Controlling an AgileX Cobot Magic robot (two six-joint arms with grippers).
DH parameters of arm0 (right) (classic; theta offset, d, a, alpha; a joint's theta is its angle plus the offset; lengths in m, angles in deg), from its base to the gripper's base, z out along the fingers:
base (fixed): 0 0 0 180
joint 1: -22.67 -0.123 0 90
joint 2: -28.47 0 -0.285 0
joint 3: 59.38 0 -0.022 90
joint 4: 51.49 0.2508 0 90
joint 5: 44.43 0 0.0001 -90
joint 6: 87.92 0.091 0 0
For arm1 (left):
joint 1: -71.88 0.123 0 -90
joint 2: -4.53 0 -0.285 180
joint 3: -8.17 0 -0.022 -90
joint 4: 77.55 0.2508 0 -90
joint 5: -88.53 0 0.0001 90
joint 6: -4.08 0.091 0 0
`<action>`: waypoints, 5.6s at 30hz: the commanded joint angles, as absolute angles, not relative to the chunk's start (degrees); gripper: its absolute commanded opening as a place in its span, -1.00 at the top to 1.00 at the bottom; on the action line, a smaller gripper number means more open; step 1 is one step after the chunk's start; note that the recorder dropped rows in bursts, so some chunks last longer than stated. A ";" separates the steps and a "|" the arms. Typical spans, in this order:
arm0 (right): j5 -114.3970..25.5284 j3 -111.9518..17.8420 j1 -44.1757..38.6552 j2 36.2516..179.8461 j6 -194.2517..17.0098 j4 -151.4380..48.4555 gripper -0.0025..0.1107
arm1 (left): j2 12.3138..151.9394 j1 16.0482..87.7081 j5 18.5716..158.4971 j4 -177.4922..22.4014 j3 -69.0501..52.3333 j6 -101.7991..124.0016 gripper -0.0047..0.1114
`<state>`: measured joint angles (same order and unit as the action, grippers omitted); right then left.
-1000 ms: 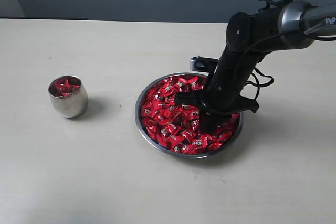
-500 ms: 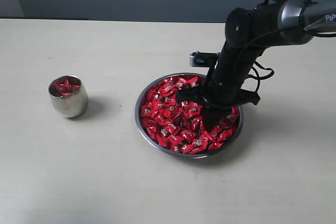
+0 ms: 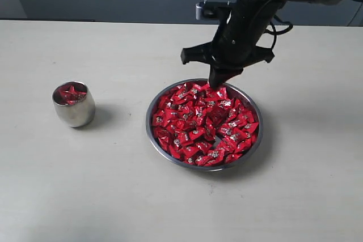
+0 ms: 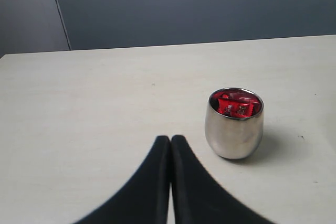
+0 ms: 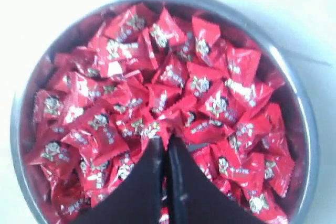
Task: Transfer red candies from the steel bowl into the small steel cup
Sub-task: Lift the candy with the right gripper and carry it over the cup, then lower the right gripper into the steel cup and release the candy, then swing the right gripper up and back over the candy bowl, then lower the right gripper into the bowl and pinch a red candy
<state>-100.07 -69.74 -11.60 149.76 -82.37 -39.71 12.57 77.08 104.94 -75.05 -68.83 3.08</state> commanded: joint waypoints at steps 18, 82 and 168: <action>-94.67 -106.66 -23.33 174.46 -123.01 -5.01 0.97 | 12.31 76.70 104.83 -74.97 -69.05 2.93 0.91; -95.99 -107.10 -28.36 176.91 -120.69 -17.42 0.30 | 12.31 76.70 104.83 -74.97 -69.05 2.93 0.91; -90.59 -54.46 -11.96 143.37 -118.57 -34.36 0.97 | 12.31 76.70 104.83 -74.97 -69.05 2.93 0.91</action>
